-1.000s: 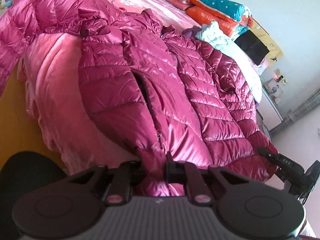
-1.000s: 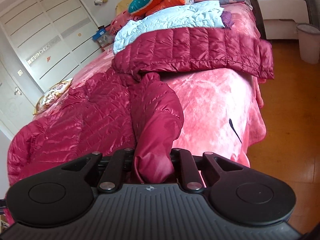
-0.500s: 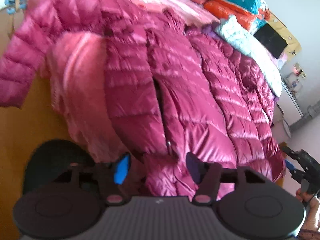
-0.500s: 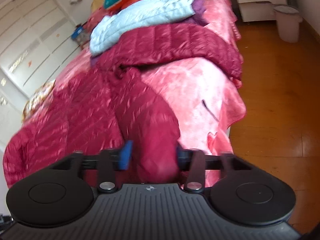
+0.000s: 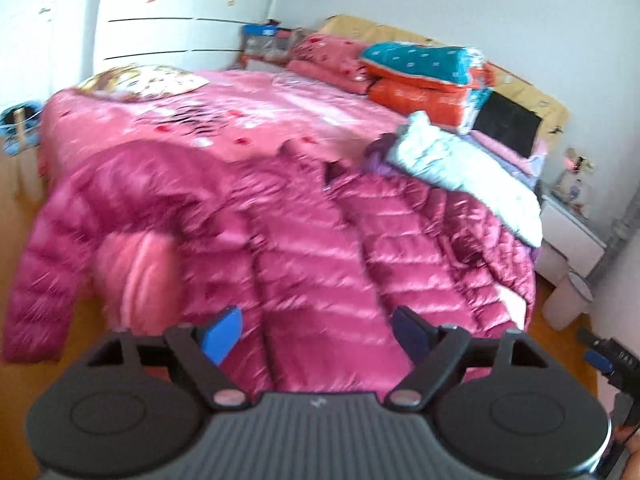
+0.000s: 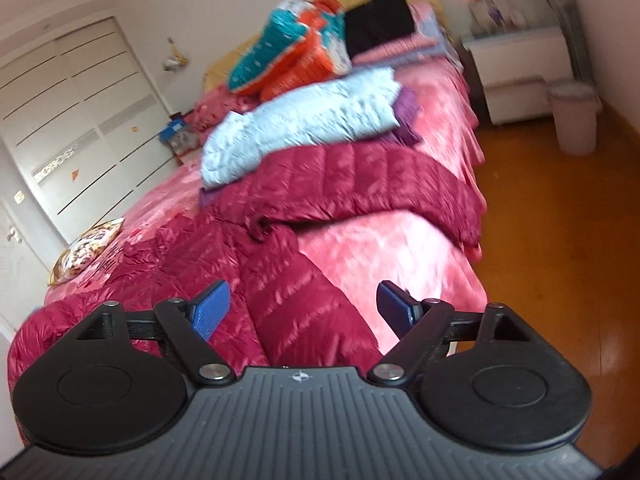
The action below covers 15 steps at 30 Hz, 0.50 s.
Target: Fold large clothes
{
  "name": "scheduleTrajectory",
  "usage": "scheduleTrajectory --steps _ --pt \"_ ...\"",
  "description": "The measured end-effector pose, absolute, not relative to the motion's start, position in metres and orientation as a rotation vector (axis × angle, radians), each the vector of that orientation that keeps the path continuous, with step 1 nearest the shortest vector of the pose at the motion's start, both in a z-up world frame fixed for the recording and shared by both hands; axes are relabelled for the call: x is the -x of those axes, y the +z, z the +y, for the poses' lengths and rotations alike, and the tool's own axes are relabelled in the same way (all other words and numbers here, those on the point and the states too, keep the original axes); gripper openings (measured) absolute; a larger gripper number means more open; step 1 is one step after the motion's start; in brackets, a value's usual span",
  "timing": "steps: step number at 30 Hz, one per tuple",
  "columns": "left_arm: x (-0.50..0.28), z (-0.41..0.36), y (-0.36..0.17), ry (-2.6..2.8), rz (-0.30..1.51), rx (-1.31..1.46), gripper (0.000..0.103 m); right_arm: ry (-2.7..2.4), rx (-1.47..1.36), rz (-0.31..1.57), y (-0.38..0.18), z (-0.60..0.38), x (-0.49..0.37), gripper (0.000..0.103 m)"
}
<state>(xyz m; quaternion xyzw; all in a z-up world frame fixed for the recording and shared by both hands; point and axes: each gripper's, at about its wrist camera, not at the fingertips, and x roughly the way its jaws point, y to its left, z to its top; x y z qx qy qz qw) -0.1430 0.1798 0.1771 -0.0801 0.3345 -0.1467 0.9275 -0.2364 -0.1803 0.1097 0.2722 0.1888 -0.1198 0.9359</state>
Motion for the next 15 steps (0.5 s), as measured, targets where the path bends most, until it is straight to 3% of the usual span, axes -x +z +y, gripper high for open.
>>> scheduleTrajectory --steps 6,15 --pt "0.113 0.128 0.176 -0.386 0.630 0.077 0.088 -0.268 -0.484 0.369 0.113 -0.180 0.227 0.103" --pt "0.060 0.068 0.130 -0.414 0.680 -0.031 0.088 -0.379 -0.701 0.391 0.085 -0.244 0.211 0.103"
